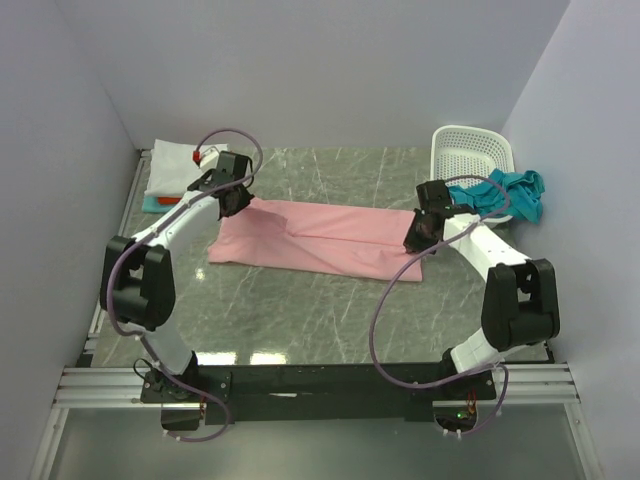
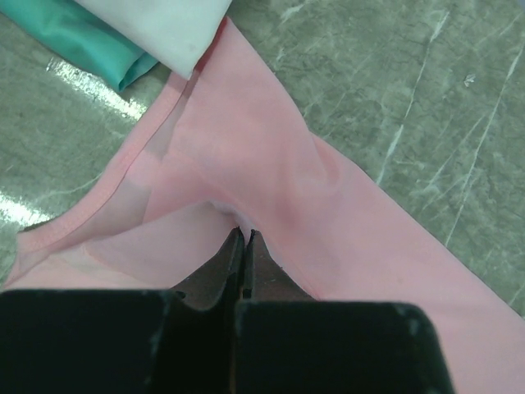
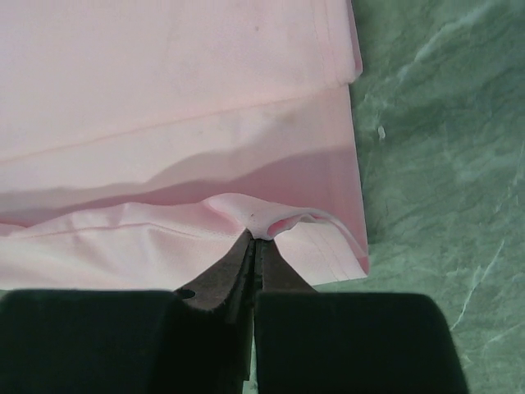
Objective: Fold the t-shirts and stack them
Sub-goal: Fold the tshirt
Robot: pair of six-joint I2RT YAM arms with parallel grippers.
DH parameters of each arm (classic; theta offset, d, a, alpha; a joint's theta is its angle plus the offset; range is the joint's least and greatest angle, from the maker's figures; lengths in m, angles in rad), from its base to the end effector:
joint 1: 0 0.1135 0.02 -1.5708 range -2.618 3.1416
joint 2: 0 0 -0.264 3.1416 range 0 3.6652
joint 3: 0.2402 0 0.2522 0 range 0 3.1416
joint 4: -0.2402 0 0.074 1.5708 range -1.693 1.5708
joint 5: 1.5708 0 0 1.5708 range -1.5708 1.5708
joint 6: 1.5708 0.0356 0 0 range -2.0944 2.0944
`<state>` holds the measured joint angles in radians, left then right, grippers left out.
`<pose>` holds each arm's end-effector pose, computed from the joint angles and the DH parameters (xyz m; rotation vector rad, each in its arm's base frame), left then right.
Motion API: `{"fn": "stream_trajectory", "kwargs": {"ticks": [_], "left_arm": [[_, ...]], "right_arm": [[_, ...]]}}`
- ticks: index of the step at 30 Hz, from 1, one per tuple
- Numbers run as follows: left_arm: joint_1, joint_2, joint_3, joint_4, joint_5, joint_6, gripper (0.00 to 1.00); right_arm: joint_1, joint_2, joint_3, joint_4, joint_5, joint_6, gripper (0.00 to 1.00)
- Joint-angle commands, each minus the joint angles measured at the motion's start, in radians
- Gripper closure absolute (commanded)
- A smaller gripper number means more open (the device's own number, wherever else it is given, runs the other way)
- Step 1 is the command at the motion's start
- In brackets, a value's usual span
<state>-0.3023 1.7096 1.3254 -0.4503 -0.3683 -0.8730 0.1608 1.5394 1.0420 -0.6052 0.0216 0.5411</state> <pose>0.3648 -0.1003 0.2593 -0.8172 2.1906 -0.1372 0.3013 0.0481 0.2154 0.5149 2.6383 0.1931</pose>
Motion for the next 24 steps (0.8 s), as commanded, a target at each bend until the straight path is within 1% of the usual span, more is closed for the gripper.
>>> {"fn": "stream_trajectory", "kwargs": {"ticks": [1, 6, 9, 10, 11, 12, 13, 14, 15, 16, 18, 19, 21, 23, 24], "left_arm": [[0.012, 0.041, 0.072, 0.062, 0.034, 0.042, 0.99], [0.032, 0.157, 0.153, 0.032, 0.04, 0.062, 0.99], [0.042, 0.231, 0.215, 0.013, 0.06, 0.08, 0.8], [0.045, 0.251, 0.25, 0.003, 0.068, 0.088, 0.76], [0.049, 0.271, 0.271, -0.01, 0.074, 0.095, 0.63], [0.051, 0.307, 0.317, -0.028, 0.078, 0.098, 0.54], [0.052, 0.321, 0.336, -0.053, 0.081, 0.103, 0.39], [0.052, 0.331, 0.353, -0.068, 0.081, 0.103, 0.31], [0.052, 0.334, 0.366, -0.076, 0.086, 0.101, 0.26], [0.052, 0.329, 0.362, -0.073, 0.094, 0.1, 0.15], [0.052, 0.291, 0.315, -0.048, 0.127, 0.097, 0.01], [0.051, 0.274, 0.293, -0.035, 0.14, 0.095, 0.01], [0.052, 0.231, 0.232, -0.013, 0.169, 0.077, 0.01], [0.051, 0.203, 0.19, 0.002, 0.189, 0.054, 0.01], [0.049, 0.181, 0.143, 0.012, 0.206, 0.048, 0.01]], "right_arm": [[-0.01, 0.034, 0.073, 0.018, 0.046, 0.005, 1.0], [-0.02, 0.067, 0.075, 0.054, 0.073, 0.022, 1.0], [-0.021, 0.108, 0.107, 0.07, 0.101, 0.022, 0.93], [-0.023, 0.117, 0.13, 0.067, 0.127, 0.026, 0.83], [-0.023, 0.139, 0.144, 0.059, 0.133, 0.028, 0.75], [-0.021, 0.146, 0.162, 0.039, 0.139, 0.028, 0.59], [-0.023, 0.151, 0.19, 0.032, 0.141, 0.036, 0.5], [-0.023, 0.149, 0.199, 0.025, 0.135, 0.034, 0.42], [-0.023, 0.143, 0.205, 0.03, 0.127, 0.033, 0.37], [-0.021, 0.134, 0.207, 0.038, 0.124, 0.028, 0.33], [-0.017, 0.105, 0.201, 0.056, 0.087, 0.017, 0.27], [-0.014, 0.099, 0.199, 0.077, 0.069, -0.001, 0.24], [0.003, 0.105, 0.207, 0.084, 0.028, -0.024, 0.21], [0.023, 0.142, 0.237, 0.084, 0.011, -0.062, 0.2], [0.032, 0.157, 0.248, 0.09, 0.014, -0.076, 0.2]]}}
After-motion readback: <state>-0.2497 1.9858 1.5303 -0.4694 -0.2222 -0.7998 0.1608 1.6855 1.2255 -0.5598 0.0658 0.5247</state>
